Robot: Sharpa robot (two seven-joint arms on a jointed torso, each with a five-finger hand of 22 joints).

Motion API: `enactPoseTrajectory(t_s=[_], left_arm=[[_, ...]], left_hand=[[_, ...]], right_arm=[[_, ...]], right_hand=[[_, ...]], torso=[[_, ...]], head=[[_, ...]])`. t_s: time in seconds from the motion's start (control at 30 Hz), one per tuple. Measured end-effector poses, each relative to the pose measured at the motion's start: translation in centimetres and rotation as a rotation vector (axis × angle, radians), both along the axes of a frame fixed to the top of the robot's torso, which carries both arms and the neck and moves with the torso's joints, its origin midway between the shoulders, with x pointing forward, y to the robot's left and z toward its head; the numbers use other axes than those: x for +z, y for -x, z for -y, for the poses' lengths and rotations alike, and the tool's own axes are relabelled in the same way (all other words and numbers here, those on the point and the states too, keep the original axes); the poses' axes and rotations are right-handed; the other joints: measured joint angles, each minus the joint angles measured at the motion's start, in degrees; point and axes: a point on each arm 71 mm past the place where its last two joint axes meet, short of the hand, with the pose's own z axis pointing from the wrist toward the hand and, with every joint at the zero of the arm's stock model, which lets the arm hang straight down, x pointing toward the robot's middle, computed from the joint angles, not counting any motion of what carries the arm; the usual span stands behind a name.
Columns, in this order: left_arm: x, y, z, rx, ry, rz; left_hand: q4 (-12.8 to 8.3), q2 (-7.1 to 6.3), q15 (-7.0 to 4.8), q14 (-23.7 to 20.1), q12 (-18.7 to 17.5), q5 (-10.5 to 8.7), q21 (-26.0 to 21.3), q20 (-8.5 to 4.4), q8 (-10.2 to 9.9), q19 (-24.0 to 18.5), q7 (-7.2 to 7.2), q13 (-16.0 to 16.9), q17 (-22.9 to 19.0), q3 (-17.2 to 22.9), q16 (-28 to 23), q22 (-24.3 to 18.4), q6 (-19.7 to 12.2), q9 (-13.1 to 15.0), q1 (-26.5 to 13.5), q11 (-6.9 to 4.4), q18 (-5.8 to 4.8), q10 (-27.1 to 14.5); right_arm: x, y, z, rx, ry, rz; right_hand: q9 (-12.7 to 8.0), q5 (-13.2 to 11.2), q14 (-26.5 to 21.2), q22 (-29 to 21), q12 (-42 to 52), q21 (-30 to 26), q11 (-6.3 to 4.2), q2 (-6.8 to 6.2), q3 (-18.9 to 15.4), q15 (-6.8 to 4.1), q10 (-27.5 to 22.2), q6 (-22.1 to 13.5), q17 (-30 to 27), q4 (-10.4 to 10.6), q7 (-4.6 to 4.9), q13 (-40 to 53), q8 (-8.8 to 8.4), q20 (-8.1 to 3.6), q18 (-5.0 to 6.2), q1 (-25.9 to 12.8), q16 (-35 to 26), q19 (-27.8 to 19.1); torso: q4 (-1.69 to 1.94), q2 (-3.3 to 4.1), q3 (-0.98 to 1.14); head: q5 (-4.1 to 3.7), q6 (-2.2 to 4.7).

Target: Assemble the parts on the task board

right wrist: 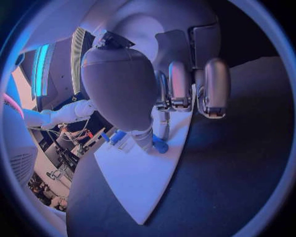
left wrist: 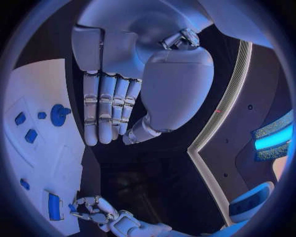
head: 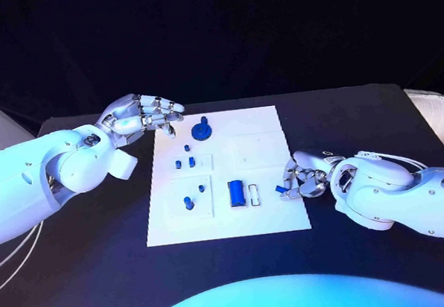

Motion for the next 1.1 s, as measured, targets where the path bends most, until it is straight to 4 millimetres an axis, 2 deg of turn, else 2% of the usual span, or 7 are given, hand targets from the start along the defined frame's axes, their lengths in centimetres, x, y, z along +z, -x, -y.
enactPoseTrajectory(t_s=[0.1, 0.13, 0.27, 0.33, 0.4, 0.67, 1.1], left_arm=[[0.0, 0.0, 0.0, 0.0, 0.0, 0.0], [0.0, 0.0, -0.1, 0.001, -0.001, -0.001], [0.0, 0.0, -0.1, 0.002, -0.001, -0.001], [0.0, 0.0, -0.1, 0.001, -0.001, -0.001], [0.0, 0.0, -0.2, 0.002, -0.002, -0.002], [0.0, 0.1, -0.2, 0.002, -0.003, -0.003], [-0.1, 0.1, -0.1, 0.0, -0.004, -0.006]], left_hand=[[0.0, 0.0, 0.0, 0.0, 0.0, 0.0, 0.0, 0.0, 0.0, 0.0, 0.0, 0.0, 0.0, 0.0, 0.0, 0.0, 0.0, 0.0, 0.0, 0.0, 0.0, 0.0], [0.0, 0.0, 0.0, 0.0, 0.0, 0.0, 0.0, 0.0, 0.0, 0.0, 0.0, 0.0, 0.0, 0.0, 0.0, 0.0, 0.0, 0.0, 0.0, 0.0, 0.0, 0.0], [0.0, 0.0, 0.0, 0.0, 0.0, 0.0, 0.0, 0.0, 0.0, 0.0, 0.0, 0.0, 0.0, 0.0, 0.0, 0.0, 0.0, -0.01, 0.0, 0.0, 0.0, 0.0], [0.0, 0.0, 0.0, 0.0, 0.0, 0.0, 0.0, 0.0, 0.0, 0.0, 0.0, 0.0, 0.0, 0.0, 0.0, 0.03, 0.0, -0.05, 0.0, 0.0, 0.0, 0.0], [0.0, 0.0, 0.0, 0.0, 0.0, 0.0, 0.0, 0.0, 0.0, 0.0, 0.0, 0.0, 0.0, 0.0, 0.0, 0.07, 0.0, -0.05, 0.0, 0.0, 0.0, 0.0], [0.0, 0.0, 0.0, 0.0, 0.0, 0.0, 0.21, 0.0, 0.0, 0.0, 0.0, 0.0, 0.0, 0.0, 0.0, 0.07, 0.0, -0.05, 0.0, 0.0, 0.0, 0.0], [0.0, 0.0, 0.0, 0.0, 0.0, 0.0, 0.21, 0.0, 0.0, 0.0, 0.0, 0.0, 0.0, 0.0, 0.0, 0.06, 0.0, -0.04, 0.0, 0.0, 0.0, 0.0]], right_arm=[[0.0, 0.0, -0.4, 0.015, 0.011, 0.016], [0.0, 0.1, -0.6, 0.022, 0.011, 0.02], [0.2, 0.4, -1.3, 0.047, 0.013, 0.035], [0.2, 0.4, -1.4, 0.052, 0.017, 0.041], [0.2, 0.5, -1.4, 0.053, 0.021, 0.046], [0.4, 1.1, -1.4, 0.045, 0.012, 0.055], [2.1, 1.2, -2.6, 0.005, -0.107, 0.009]], right_hand=[[0.34, -0.51, 0.0, 0.0, 0.0, 0.0, -0.13, -0.52, 2.59, 0.0, -0.13, 0.05, 0.0, -0.13, -0.03, -0.01, -0.91, 0.0, 0.0, 2.35, 0.0, 0.0], [-0.94, 0.59, 0.0, 0.0, 0.0, 0.0, -0.21, -0.74, 4.14, 0.0, -0.21, 0.45, 0.0, 0.32, -0.04, 0.0, -1.99, 0.0, 0.0, 4.25, 0.0, 0.0], [-9.32, 8.07, 0.0, -0.01, 0.0, 0.0, -0.2, -2.33, 8.01, 0.0, -0.2, 2.07, -0.01, 4.1, 0.18, -0.01, -2.38, 0.0, 0.0, 6.99, 0.0, 0.0], [-9.31, 9.05, 0.0, -0.01, 0.0, 0.0, -0.2, -2.41, 9.85, 0.0, -0.2, 2.27, -0.01, 5.59, 0.17, -0.01, -2.29, 0.0, 0.0, 7.03, 0.0, 0.0], [-9.31, 9.48, 0.0, -0.01, 0.0, 0.0, -0.2, -3.58, 12.16, 0.0, -0.2, 2.27, -0.01, 5.73, 0.17, -0.01, -1.92, 0.0, 0.0, 5.82, 0.0, 0.0], [-11.07, 11.63, 0.0, -0.01, 0.0, 0.67, -0.36, -5.17, 22.27, 0.0, -0.04, 1.83, -0.01, -1.51, 0.16, -0.02, -1.56, 0.0, 0.0, -0.52, 0.0, 0.0], [-10.69, 12.45, 0.0, -0.03, 0.38, 0.91, -0.62, -3.7, 26.09, -0.43, -0.19, 1.42, -0.02, -2.39, -0.25, -0.02, -1.0, -0.22, 0.0, -5.93, 0.0, 0.22]], torso=[[0.02, -0.01, 0.0], [0.02, -0.01, 0.0], [0.01, -0.03, -0.02], [0.0, -0.03, -0.03], [0.0, -0.03, -0.03], [-0.08, -0.01, -0.03], [-0.05, 0.0, -0.06]], head=[[-0.01, 0.0], [0.03, 0.0], [0.08, 0.0], [0.1, 0.0], [0.16, 0.0], [0.31, 0.0], [0.22, 0.0]])
